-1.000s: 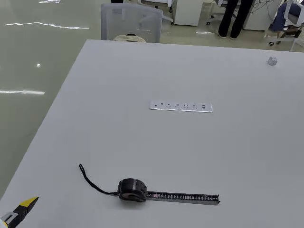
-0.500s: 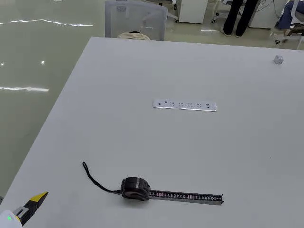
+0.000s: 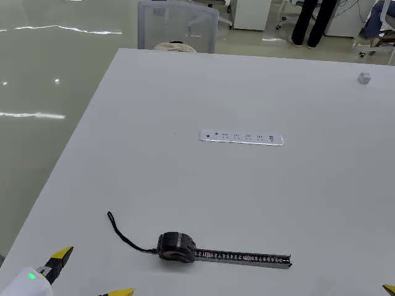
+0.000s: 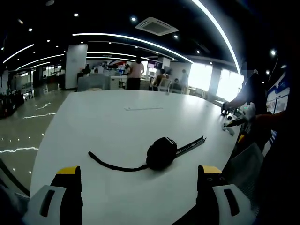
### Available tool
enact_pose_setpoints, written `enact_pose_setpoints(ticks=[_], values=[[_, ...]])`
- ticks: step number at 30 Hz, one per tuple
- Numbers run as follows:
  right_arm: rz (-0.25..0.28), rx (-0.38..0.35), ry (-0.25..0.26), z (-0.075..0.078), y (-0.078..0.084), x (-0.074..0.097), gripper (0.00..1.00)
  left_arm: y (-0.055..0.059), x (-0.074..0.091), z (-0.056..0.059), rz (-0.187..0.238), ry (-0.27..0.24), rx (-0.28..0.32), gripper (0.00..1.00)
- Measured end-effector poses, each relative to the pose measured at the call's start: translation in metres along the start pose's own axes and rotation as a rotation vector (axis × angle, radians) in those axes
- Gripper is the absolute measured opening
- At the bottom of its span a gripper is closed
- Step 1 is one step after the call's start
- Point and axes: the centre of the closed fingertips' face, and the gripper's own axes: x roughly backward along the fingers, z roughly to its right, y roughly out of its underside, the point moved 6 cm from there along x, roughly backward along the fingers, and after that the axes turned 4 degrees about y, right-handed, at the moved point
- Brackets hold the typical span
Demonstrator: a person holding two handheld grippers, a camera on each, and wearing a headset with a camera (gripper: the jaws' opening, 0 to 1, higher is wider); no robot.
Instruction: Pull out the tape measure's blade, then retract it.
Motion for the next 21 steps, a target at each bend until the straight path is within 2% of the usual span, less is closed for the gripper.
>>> enact_pose_setpoints(ticks=[3,6,9,11,14,21], values=[[-0.021,0.044,-0.028,0.002,-0.007,-0.003,0.98,-0.004,-0.004,0.009,-0.002,0.012,-0.017,1.00],[-0.040,0.087,-0.054,0.007,-0.016,-0.007,0.98,-0.003,-0.011,0.013,-0.014,0.011,-0.002,1.00],[-0.057,0.136,-0.090,0.009,-0.028,-0.009,0.97,-0.006,-0.015,0.018,-0.003,0.011,0.000,1.00],[-0.069,0.157,-0.114,0.010,-0.036,-0.010,0.97,-0.010,-0.016,0.017,0.014,-0.038,-0.048,1.00],[-0.090,0.207,-0.126,0.014,-0.045,-0.014,0.97,-0.013,-0.020,0.021,0.033,-0.050,-0.048,1.00],[-0.113,0.279,-0.167,0.020,-0.068,-0.021,0.94,-0.017,-0.033,0.036,0.037,-0.024,-0.071,1.00]])
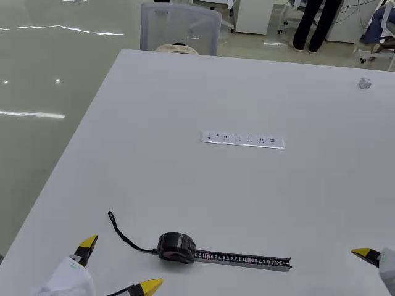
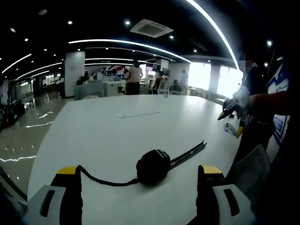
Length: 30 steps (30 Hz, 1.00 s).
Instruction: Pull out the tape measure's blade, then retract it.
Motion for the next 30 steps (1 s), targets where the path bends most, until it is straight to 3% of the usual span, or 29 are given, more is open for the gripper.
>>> enact_pose_setpoints(ticks=[12,15,20,27,30], values=[[-0.052,0.105,-0.058,0.017,-0.027,-0.018,0.95,0.008,-0.027,0.021,-0.026,0.008,-0.037,1.00],[-0.067,0.134,-0.075,0.020,-0.035,-0.023,0.95,0.013,-0.038,0.027,-0.043,0.000,-0.082,1.00],[-0.072,0.159,-0.088,0.028,-0.046,-0.031,0.94,0.013,-0.047,0.031,-0.024,-0.016,-0.061,1.00],[-0.086,0.211,-0.131,0.031,-0.057,-0.043,0.91,0.010,-0.052,0.037,-0.006,-0.032,-0.082,1.00],[-0.083,0.246,-0.156,0.030,-0.063,-0.048,0.88,0.009,-0.052,0.032,0.020,-0.086,-0.039,1.00]])
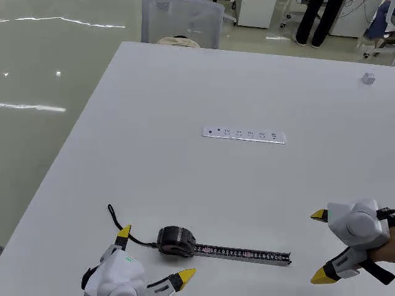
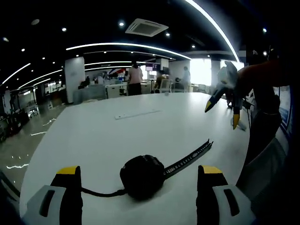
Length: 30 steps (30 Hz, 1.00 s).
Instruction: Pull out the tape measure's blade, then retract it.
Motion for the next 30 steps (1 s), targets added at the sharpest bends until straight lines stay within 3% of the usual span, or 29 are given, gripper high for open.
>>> enact_pose_setpoints(ticks=[3,14,24,27,30], values=[[-0.006,0.016,-0.013,0.002,-0.005,-0.004,0.87,0.001,-0.002,-0.002,0.004,-0.020,0.024,1.00],[-0.024,0.042,-0.033,0.014,-0.014,-0.016,0.87,0.001,-0.011,0.001,0.011,-0.032,0.026,1.00],[-0.032,0.026,-0.041,0.013,-0.007,-0.036,0.78,0.003,-0.022,0.012,-0.009,-0.018,0.042,1.00],[-0.035,0.026,-0.039,0.012,-0.004,-0.041,0.74,0.006,-0.023,0.014,-0.018,-0.014,0.075,1.00],[-0.035,0.036,-0.030,0.010,-0.001,-0.050,0.71,0.006,-0.024,0.015,0.002,-0.026,0.071,1.00]])
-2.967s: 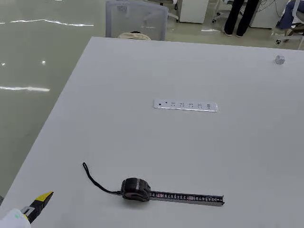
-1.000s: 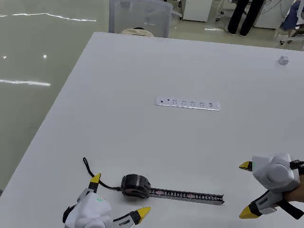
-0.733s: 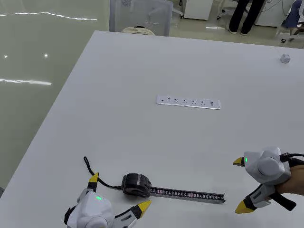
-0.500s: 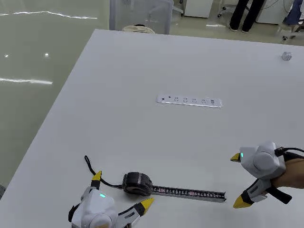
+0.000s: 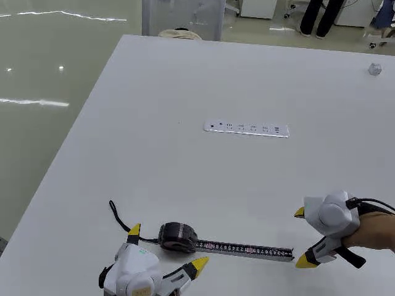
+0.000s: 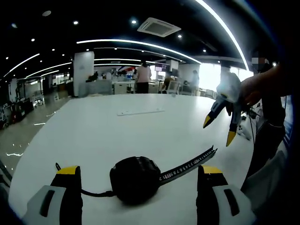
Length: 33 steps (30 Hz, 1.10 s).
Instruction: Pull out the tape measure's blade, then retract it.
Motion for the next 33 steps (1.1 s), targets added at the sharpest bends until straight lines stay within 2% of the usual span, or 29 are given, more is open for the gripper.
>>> enact_pose_setpoints(ticks=[2,5,9,15,25,26,28,33], values=[[-0.005,0.010,0.002,-0.001,0.001,-0.004,0.67,0.002,-0.003,0.000,0.011,0.004,-0.002,1.00],[-0.018,0.006,-0.004,-0.004,0.003,-0.011,0.60,0.010,-0.012,0.000,-0.020,0.026,-0.006,1.00],[-0.030,0.012,-0.005,-0.007,0.006,-0.017,0.52,0.008,-0.016,0.001,-0.016,0.040,-0.065,1.00],[-0.042,-0.003,-0.012,-0.012,0.011,-0.029,0.44,0.013,-0.018,-0.002,-0.035,-0.016,-0.023,1.00],[-0.076,0.018,-0.033,-0.016,0.016,-0.042,0.30,0.012,-0.022,0.003,-0.035,-0.012,-0.014,1.00],[-0.066,0.032,-0.025,-0.014,0.015,-0.042,0.29,0.012,-0.022,0.003,-0.035,-0.011,-0.013,1.00],[-0.064,0.014,-0.029,-0.013,0.014,-0.042,0.25,0.013,-0.022,0.003,-0.035,-0.010,-0.011,1.00],[-0.061,0.013,-0.029,-0.014,0.015,-0.041,0.24,0.015,-0.024,-0.001,-0.041,-0.023,-0.006,1.00]])
